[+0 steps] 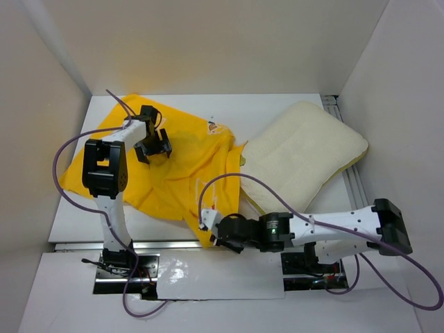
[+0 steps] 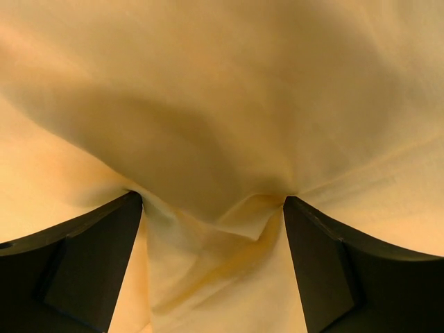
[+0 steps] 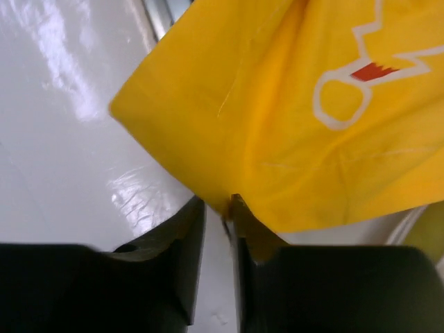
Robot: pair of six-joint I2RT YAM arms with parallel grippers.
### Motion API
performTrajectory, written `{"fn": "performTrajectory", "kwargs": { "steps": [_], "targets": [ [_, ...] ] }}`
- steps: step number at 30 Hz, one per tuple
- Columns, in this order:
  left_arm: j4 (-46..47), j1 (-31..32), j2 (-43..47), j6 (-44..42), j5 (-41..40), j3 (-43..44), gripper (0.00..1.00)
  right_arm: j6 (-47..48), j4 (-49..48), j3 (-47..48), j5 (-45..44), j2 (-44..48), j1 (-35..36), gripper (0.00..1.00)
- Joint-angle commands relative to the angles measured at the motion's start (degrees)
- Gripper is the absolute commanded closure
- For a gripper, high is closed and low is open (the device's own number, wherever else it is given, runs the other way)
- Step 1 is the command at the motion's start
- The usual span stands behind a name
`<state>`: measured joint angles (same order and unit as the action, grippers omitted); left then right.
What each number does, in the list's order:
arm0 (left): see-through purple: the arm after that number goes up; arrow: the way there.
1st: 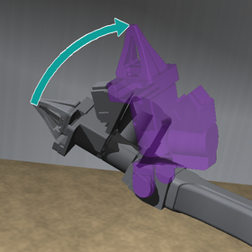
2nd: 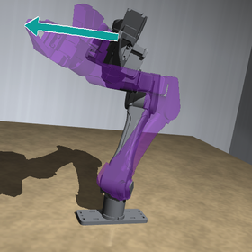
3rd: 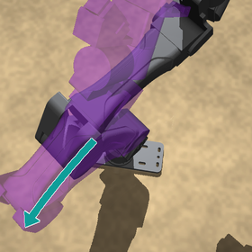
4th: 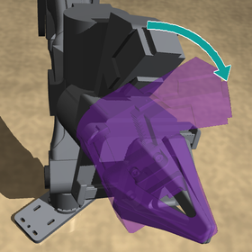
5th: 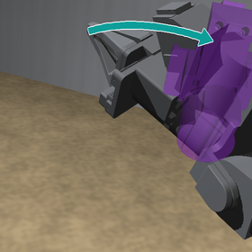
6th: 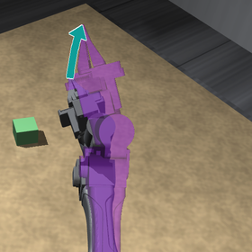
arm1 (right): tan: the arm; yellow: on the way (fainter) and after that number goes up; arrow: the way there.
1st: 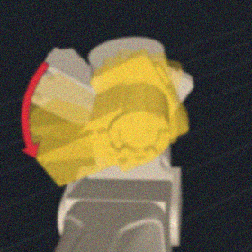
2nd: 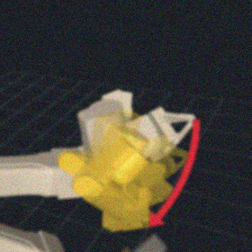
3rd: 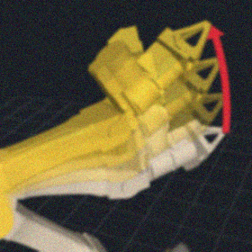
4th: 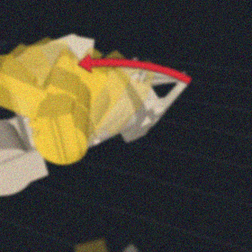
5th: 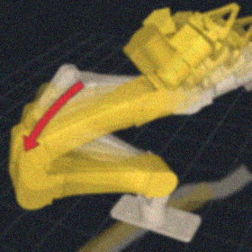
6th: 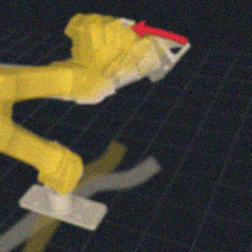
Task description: Put the pillow into the pillowcase
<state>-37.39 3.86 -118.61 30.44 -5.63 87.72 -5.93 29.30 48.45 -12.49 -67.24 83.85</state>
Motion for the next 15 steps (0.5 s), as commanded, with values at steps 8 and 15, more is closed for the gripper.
{"fn": "performTrajectory", "kwargs": {
  "steps": [8, 15],
  "targets": [
    [-3.21, -0.34, 0.56, -2.39, -0.61, 5.34, 0.04, -12.50, 11.06, 9.39, -21.65, 0.41, 3.26, 0.00],
    [-4.45, 5.62, 13.12, -6.18, -3.25, 5.19, 0.01, -14.19, 7.34, 11.75, -16.98, 8.89, -25.20, 0.00]
  ]
}}
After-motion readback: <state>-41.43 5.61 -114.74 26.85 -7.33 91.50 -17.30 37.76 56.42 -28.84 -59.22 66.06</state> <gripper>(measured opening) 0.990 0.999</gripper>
